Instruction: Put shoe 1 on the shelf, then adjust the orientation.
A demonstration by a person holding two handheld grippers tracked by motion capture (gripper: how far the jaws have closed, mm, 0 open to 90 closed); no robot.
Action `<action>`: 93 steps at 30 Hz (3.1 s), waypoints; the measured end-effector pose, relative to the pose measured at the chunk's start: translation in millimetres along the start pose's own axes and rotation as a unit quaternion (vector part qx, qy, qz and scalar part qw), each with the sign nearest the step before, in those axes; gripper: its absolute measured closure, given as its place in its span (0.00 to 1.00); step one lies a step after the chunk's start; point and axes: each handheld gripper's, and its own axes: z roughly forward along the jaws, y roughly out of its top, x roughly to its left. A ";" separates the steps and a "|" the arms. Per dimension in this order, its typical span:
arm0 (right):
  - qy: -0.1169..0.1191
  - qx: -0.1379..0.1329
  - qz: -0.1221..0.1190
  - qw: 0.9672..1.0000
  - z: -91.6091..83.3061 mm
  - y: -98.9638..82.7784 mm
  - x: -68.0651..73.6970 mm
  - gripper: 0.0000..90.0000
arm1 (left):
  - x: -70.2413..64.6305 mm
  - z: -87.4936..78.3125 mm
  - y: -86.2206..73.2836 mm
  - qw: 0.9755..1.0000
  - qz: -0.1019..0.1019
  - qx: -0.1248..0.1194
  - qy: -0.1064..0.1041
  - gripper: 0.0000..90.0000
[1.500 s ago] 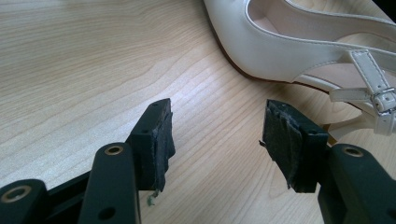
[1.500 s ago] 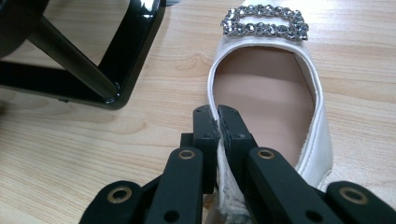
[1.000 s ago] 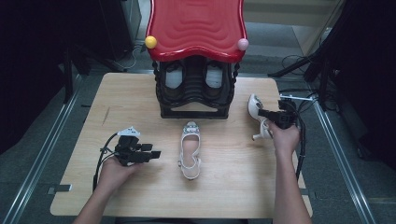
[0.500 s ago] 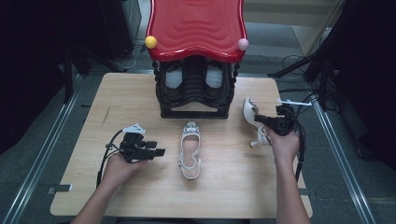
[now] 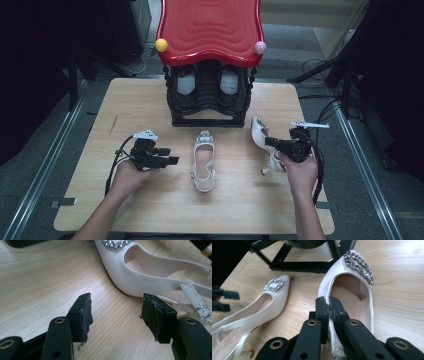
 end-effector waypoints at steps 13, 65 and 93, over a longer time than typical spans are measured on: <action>0.020 0.008 -0.032 0.999 2.2 -11.6 30.0 0.98 | -3.2 6.5 6.0 1.000 0.006 0.008 -0.004 0.46; -0.008 0.085 -0.104 0.991 83.1 -36.0 107.5 0.96 | -11.3 19.6 13.0 0.999 0.021 0.017 -0.018 0.46; -0.004 0.022 -0.087 0.996 35.3 -31.4 69.4 1.00 | -15.3 34.7 12.4 0.998 0.029 0.036 -0.051 0.80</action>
